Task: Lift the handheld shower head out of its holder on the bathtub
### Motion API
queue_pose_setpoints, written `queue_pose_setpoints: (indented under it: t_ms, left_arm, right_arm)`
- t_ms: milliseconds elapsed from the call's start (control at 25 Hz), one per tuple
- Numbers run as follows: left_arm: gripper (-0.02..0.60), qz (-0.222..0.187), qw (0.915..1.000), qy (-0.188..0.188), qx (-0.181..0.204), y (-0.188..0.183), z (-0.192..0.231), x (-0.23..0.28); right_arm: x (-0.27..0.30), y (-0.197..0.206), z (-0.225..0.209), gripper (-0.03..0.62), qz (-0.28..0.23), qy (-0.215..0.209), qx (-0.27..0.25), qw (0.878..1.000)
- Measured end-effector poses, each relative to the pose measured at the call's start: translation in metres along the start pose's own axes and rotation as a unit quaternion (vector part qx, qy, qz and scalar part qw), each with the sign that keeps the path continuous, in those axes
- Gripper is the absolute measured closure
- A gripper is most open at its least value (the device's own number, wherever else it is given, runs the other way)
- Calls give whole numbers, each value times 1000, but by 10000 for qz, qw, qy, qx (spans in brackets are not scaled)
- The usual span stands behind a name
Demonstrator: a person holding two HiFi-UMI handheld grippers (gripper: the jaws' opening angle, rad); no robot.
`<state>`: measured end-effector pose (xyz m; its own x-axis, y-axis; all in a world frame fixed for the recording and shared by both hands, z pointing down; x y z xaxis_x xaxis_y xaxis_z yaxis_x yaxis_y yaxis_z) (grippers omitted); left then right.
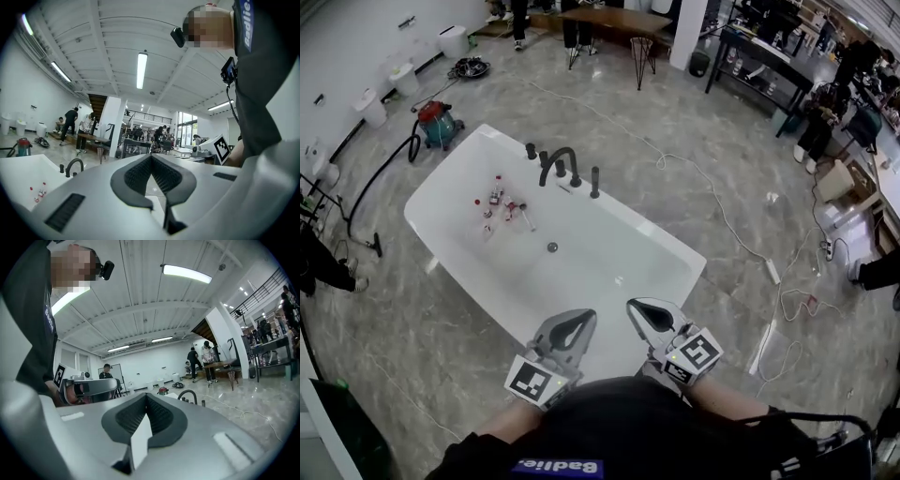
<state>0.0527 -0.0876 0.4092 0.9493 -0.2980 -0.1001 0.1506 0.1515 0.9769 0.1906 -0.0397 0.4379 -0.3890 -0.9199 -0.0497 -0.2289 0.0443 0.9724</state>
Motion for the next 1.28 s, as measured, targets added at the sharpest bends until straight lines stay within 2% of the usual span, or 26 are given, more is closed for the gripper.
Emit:
queue_pose_setpoints:
  t_ms: [320,480,720,800,960,1280]
  left_arm:
    - [577,50,9981,-564,226,4,-9,43]
    - [577,-36,9975,-616,335,-1,-9,48]
    - [577,-52,9972,-705,248,-1,5,39]
    - [577,-33,9968,-776,173,3,13,30]
    - [577,5,9957,-927,62,14,28,15]
    - [577,61,9935,-1135,-39,18,58,-12]
  right_arm:
    - [-4,0,-67,594,78,-393,173,9990]
    - [10,2,-83,594,121,-531,114,9985]
    - [53,6,-102,577,183,-578,54,9981]
    - [69,10,-106,557,244,-614,83,9978]
    - [94,24,-115,477,428,-681,105,9967]
    - [145,51,-133,407,671,-480,183,9964]
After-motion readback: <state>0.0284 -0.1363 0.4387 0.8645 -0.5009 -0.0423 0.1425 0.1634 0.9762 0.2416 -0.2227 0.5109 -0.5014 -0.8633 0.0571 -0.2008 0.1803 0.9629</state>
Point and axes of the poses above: the fingertips, and each gripper's own axes: x forward along the fingers, z to its left, y out of its underside, the point moved 5 cm from there along -x, backward along the fingers, and after that the axes turned 8 degrees about -z, right-handed, at the moved point
